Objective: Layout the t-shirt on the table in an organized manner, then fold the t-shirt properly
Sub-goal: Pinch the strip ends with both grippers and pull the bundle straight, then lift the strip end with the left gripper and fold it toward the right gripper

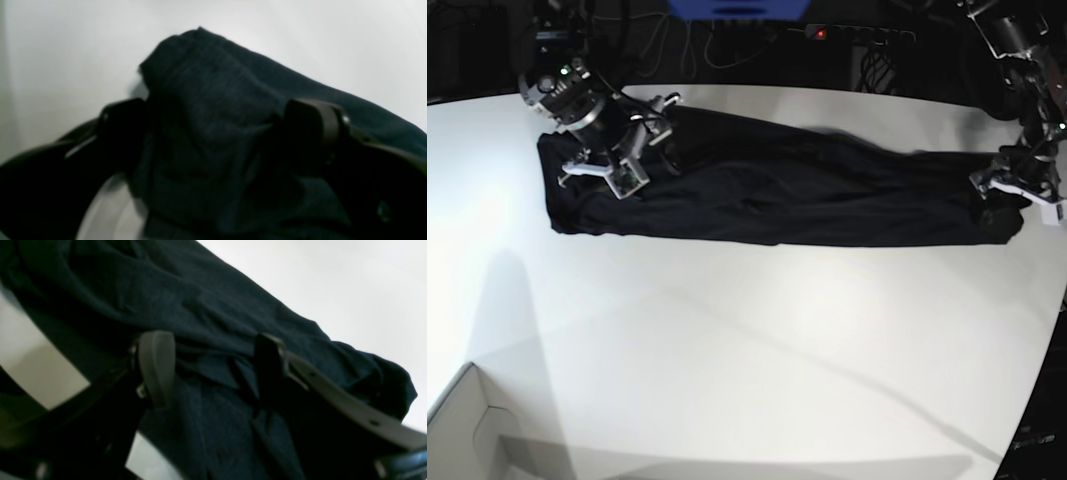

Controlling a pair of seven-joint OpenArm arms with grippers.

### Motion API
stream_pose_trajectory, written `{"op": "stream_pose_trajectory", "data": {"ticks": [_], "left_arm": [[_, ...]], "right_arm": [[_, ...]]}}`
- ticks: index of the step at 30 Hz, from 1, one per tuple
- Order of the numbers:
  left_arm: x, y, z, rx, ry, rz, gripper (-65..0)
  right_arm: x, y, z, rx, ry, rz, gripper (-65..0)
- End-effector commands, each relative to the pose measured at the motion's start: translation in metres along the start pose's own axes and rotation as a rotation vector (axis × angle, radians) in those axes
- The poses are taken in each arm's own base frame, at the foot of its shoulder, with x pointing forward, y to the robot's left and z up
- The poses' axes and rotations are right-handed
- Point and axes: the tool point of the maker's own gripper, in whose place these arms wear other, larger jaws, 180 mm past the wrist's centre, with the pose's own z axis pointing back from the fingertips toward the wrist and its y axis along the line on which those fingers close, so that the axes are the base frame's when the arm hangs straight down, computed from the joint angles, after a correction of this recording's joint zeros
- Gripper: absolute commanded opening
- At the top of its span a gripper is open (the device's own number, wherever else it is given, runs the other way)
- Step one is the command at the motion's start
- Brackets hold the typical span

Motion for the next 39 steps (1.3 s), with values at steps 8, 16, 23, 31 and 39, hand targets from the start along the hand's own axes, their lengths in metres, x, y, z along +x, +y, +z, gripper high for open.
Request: {"op": "stream_pose_trajectory", "data": {"ticks": [8,16,23,31,39], "left_arm": [[-0.034,-0.020,-0.012,-0.051,0.110,-0.029,-16.6],[-0.043,-0.015,-0.015,-0.039,0.135,0.001,-65.0],[-0.010,0.008,-0.008,0.006,0.070,-0.007,-65.0],[0.033,0.032,0.002,0.055,-0.014,-0.011,-65.0],[0.083,0.028,0.014,0.055,-0.125,-0.079,-65.0]], "right_arm": [[0.013,-0.003,0.003,-0.006,-0.049,0.007,-27.0],[0.013,-0.003,0.003,-0.006,-0.050,0.008,-27.0],[0.010,-0.015,0.007,-0.043,-0.046,-0.007,-27.0],[0.010,-0.036,0.019,-0.112,-0.046,-0.009,-27.0],[0.010,-0.037,0.022,-0.118,-0.046,-0.005,-27.0]]}}
